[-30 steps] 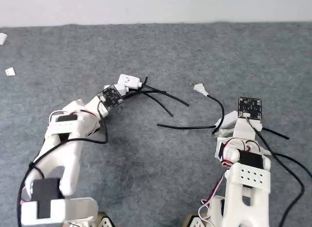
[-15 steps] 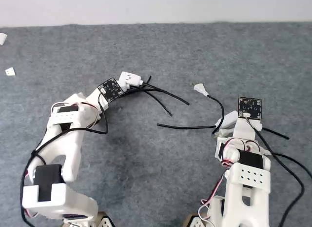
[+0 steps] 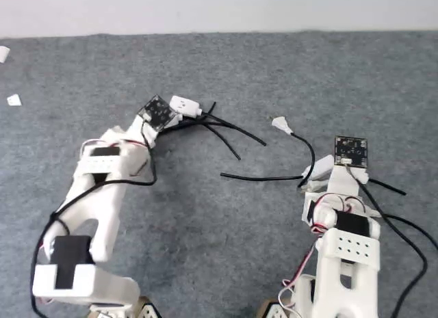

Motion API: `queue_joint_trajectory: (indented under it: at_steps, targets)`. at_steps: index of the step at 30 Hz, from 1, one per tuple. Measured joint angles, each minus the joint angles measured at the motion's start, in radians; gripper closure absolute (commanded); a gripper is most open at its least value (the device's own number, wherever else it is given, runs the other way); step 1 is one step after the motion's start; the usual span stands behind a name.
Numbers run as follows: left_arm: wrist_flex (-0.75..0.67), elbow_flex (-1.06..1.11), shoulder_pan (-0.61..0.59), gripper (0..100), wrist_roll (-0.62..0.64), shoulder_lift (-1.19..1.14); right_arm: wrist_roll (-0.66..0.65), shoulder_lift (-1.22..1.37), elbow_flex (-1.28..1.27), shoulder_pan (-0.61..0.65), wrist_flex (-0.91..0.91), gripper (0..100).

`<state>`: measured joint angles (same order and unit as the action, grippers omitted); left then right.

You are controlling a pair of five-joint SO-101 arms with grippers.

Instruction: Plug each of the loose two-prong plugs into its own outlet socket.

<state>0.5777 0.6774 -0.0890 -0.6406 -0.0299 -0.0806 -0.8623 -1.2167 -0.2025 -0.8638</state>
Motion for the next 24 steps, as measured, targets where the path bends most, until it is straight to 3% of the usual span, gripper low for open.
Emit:
queue_joint_trajectory:
  at_steps: [6, 10, 14, 19, 24]
  targets:
    - [0.114, -0.002, 0.095, 99, 0.301, 0.028, 0.000, 0.000, 0.000, 0.000, 0.000, 98.7]
    - [0.166, -0.002, 0.135, 94, 0.361, 0.028, 0.000, 0.000, 0.000, 0.000, 0.000, 98.7]
    - [0.167, -0.002, 0.132, 83, 0.213, 0.028, 0.000, 0.000, 0.000, 0.000, 0.000, 98.7]
    - [0.160, -0.006, 0.058, 83, 0.106, 0.035, 0.000, 0.000, 0.000, 0.000, 0.000, 98.7]
    - [0.149, -0.008, 0.000, 83, -0.135, 0.089, 0.000, 0.000, 0.000, 0.000, 0.000, 98.7]
